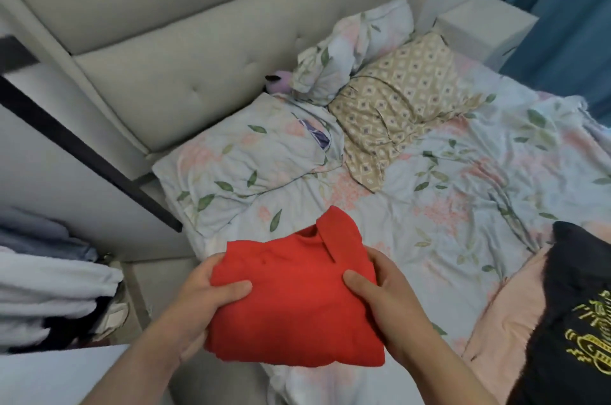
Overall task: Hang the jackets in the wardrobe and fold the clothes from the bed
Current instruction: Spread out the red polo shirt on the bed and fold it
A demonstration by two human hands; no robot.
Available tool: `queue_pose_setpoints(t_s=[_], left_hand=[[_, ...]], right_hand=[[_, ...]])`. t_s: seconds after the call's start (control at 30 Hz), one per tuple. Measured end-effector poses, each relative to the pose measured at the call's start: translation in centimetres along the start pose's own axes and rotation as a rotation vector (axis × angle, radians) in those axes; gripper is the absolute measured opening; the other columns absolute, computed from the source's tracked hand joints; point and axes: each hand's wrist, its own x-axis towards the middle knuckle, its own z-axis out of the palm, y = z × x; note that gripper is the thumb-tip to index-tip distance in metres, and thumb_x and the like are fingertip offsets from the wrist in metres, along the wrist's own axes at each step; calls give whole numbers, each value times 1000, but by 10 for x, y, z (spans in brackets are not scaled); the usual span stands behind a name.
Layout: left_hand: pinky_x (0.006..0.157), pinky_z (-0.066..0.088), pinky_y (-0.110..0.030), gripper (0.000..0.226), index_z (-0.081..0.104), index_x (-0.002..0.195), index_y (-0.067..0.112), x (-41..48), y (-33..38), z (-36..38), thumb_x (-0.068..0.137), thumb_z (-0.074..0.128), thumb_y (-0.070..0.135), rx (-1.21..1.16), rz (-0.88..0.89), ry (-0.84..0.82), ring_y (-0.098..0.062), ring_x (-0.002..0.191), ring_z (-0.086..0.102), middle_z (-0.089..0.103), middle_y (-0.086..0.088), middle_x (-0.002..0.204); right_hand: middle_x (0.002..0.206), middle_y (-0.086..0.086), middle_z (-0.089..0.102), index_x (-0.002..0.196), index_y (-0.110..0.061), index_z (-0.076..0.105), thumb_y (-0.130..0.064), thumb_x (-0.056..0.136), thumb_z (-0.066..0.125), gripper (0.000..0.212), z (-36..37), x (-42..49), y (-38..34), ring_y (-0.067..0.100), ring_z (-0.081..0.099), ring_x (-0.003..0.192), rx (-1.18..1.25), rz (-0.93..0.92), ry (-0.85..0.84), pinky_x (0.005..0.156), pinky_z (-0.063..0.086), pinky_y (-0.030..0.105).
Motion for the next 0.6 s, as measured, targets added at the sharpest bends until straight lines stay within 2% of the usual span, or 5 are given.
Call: queue_pose_setpoints(t_s=[0.1,0.2,0.33,0.47,0.6], left_hand=[[71,56,-33,64,63,115,17,-53,26,-7,54,80,11,-46,183,106,-23,89,73,75,-10,102],[71,55,-30,63,66,107,20,-99,54,-18,49,88,7,4,383,246,-15,83,72,76,-5,97],[76,53,-29,47,67,106,25,-152,92,-43,65,85,13,74,633,404,-11,86,71,76,5,98],[72,51,-10,44,65,102,28,-194,130,-73,72,83,3,160,840,574,1,83,69,73,20,95],[79,52,-18,44,65,100,34,-232,164,-108,73,81,3,153,960,716,2,86,67,73,18,91]], right_hand=[[118,-14,66,125,-39,57,-35,79,75,50,24,-30,-42,4,68,99,-74,-172,26,84,54,30],[112,-18,65,120,-48,56,-23,85,75,47,47,-54,-81,0,67,94,-91,-335,14,78,51,20],[110,-11,69,113,-41,61,-19,80,79,44,85,-81,-132,5,67,100,-118,-502,3,86,53,29],[102,-13,73,107,-35,65,-12,79,79,39,130,-104,-180,1,69,93,-124,-676,-22,78,49,21],[98,-15,73,102,-39,66,-11,75,81,42,182,-121,-217,2,70,83,-103,-788,-53,70,51,16]])
